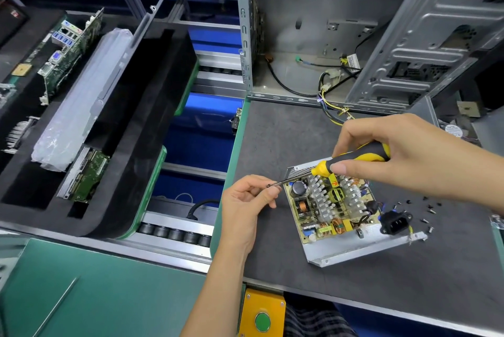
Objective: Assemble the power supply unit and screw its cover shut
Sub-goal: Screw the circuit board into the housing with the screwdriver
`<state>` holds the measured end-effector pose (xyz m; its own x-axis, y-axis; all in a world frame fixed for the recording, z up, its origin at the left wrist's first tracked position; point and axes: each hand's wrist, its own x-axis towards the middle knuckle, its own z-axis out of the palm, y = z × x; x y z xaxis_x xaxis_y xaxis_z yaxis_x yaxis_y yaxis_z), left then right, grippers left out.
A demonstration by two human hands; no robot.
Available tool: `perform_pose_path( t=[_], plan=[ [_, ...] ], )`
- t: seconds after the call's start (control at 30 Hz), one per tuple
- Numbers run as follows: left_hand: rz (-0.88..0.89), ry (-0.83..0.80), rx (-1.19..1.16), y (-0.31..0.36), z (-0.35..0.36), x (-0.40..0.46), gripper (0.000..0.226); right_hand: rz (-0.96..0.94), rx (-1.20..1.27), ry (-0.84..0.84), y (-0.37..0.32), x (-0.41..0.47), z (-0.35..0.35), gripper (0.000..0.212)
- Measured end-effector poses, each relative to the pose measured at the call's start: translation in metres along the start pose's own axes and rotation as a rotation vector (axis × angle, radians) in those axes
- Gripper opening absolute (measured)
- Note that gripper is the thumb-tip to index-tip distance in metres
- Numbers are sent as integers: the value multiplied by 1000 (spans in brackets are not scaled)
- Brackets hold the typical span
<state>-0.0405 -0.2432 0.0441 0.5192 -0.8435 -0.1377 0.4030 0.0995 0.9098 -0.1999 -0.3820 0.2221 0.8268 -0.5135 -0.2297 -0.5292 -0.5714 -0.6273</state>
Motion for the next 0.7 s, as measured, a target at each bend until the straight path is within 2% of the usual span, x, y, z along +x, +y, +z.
perform_pose_path(
  t=[0.17,0.27,0.5,0.7],
  plan=[
    [13,-59,65,4,-1,1,8,32,132,-8,2,2,-5,28],
    [23,-82,89,5,1,0,7,75,117,18,3,3,-5,28],
    [23,-20,32,1,6,-2,7,185,148,82,1,7,1,33],
    [-2,-6,35,-3,8,-1,13,189,91,98,2,5,1,33]
  ],
)
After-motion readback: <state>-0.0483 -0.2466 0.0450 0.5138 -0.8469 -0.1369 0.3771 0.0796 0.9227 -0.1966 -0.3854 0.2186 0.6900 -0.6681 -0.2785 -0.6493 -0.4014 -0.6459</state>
